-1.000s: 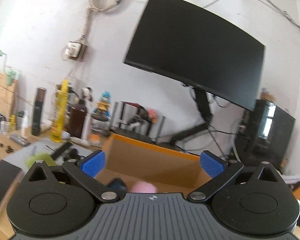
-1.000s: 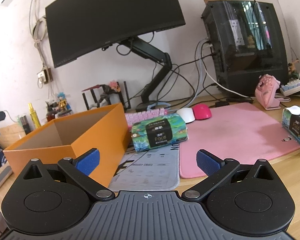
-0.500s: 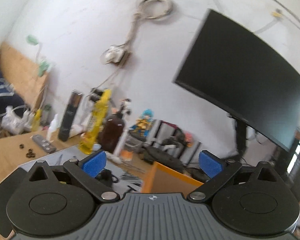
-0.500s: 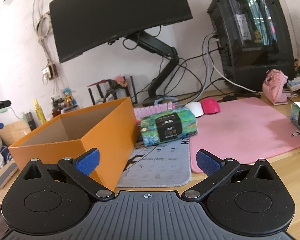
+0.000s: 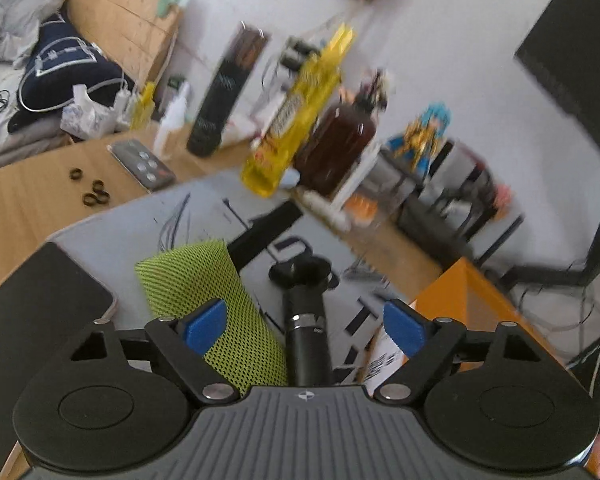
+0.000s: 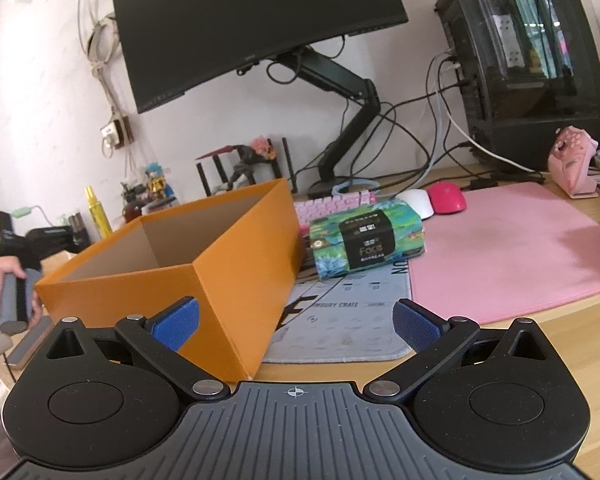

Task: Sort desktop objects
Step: 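Move the left tool down toward the black electric shaver on the grey mat, then close the left tool around the black shaver's body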

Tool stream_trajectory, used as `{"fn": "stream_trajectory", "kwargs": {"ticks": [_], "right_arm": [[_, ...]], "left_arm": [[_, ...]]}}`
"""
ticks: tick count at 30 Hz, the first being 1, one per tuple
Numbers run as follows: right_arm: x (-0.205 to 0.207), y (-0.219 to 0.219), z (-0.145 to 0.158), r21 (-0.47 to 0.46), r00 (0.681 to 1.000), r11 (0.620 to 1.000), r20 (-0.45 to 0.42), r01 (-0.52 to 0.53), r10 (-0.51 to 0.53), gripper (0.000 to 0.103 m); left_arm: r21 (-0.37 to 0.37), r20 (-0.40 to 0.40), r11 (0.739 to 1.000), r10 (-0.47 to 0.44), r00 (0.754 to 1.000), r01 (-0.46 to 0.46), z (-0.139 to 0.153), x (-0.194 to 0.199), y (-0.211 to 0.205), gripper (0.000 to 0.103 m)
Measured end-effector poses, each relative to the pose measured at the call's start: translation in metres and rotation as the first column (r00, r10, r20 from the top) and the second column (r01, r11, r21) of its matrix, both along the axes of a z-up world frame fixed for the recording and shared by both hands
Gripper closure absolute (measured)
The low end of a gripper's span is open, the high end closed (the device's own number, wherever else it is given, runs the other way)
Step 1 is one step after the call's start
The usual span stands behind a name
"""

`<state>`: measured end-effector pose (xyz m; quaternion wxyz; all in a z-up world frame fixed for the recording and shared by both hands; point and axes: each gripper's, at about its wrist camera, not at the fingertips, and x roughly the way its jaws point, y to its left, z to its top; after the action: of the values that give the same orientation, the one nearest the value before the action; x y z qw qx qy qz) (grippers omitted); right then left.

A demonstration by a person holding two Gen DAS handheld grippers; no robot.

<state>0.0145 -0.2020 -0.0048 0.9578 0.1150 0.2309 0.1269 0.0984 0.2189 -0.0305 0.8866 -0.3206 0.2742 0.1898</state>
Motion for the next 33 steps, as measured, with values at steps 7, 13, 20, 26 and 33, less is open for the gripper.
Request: {"fn": "stream_trajectory", "kwargs": {"ticks": [7,13,20,26,33], "right_arm": [[0.003,0.006,-0.001,-0.009,1.000,1.000,-0.007,-0.008,0.008,0.000],[0.006,0.010,-0.002,-0.016,1.000,1.000,-0.013,-0.016,0.016,0.000],[0.009,0.018,-0.004,-0.023,0.999,0.999,-0.021,-0.029,0.028,0.000],[0.010,0.020,-0.005,-0.023,0.999,0.999,-0.026,-0.032,0.031,0.000],[0.010,0.021,-0.007,-0.022,0.999,0.999,-0.032,-0.034,0.033,0.000]], "left_arm": [[-0.038,-0.104,0.997,-0.067,0.992,0.063,-0.010,0.031,0.002,0.015],[-0.093,-0.166,0.992,-0.094,0.982,0.079,-0.021,0.051,0.012,0.016],[-0.117,-0.170,0.992,-0.066,0.983,0.046,-0.023,0.064,0.021,0.026],[-0.126,-0.218,0.990,-0.090,0.972,0.063,-0.026,0.079,0.025,0.039],[-0.086,-0.254,0.993,-0.096,0.962,0.076,-0.025,0.088,0.024,0.049]]}}
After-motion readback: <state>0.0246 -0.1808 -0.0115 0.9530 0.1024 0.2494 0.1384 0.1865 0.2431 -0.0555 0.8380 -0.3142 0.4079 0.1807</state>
